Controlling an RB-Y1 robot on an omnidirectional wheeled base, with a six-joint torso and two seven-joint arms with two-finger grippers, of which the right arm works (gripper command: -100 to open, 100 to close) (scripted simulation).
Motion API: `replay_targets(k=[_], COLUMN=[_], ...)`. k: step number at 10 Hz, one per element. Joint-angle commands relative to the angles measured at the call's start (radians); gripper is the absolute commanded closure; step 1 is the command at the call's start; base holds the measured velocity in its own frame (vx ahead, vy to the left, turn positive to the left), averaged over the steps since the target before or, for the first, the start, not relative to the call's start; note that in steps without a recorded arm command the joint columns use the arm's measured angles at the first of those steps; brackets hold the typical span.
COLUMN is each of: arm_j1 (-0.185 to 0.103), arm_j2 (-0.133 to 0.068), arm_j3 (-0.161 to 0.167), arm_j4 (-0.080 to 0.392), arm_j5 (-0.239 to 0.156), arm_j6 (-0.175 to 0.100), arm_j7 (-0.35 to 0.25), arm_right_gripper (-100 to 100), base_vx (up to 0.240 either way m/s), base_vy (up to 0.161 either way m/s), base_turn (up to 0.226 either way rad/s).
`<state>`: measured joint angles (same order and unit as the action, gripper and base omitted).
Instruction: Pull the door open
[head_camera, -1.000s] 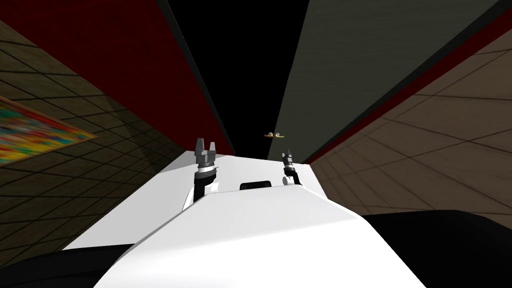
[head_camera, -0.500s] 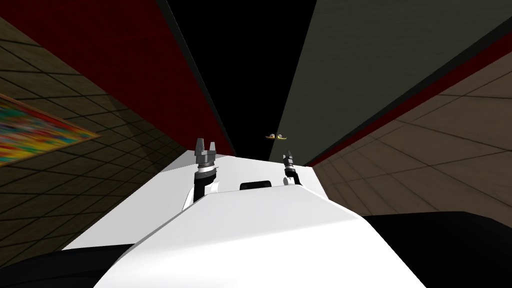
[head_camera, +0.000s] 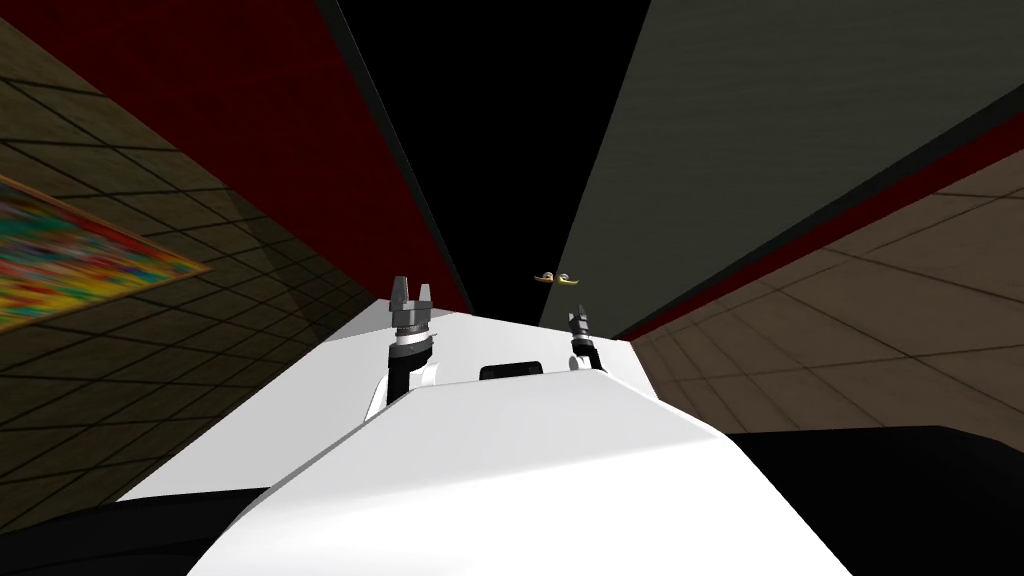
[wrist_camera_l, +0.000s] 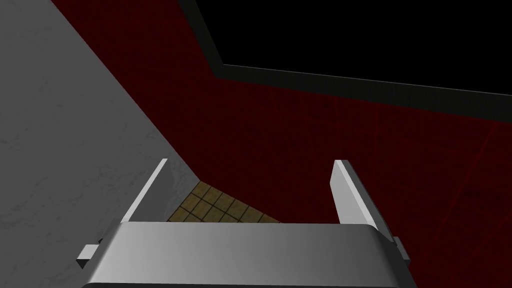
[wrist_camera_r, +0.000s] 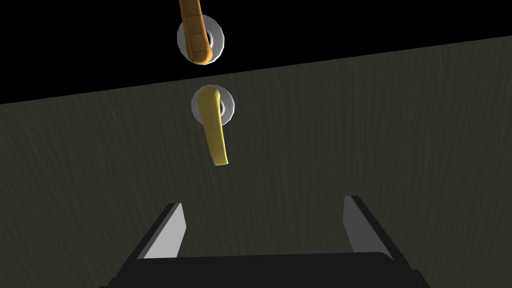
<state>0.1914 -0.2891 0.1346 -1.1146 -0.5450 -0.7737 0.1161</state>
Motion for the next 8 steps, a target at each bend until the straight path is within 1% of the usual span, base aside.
replay_targets(k=[1, 6, 7, 8], arm_j1=[-0.009, -0.035, -0.044, -0.048], arm_j2=[-0.008, -0.028, -0.035, -0.038], arm_j3=[0.002, 0.010, 0.012, 0.014], arm_j4=[0.033, 0.131, 0.163, 0.179], arm_j5=[-0.016, -0.058, -0.071, -0.078], arm_j6=[-0.008, -0.034, -0.042, -0.047], arm_j7=[0.000, -0.002, -0.003, -0.003], arm_right_gripper=[-100, -100, -100, -100], base_vx=[0.098, 0.089, 0.107, 0.103], base_vy=[-0.021, -0.016, -0.036, -0.029], base_turn=[0.064, 0.050, 0.066, 0.066])
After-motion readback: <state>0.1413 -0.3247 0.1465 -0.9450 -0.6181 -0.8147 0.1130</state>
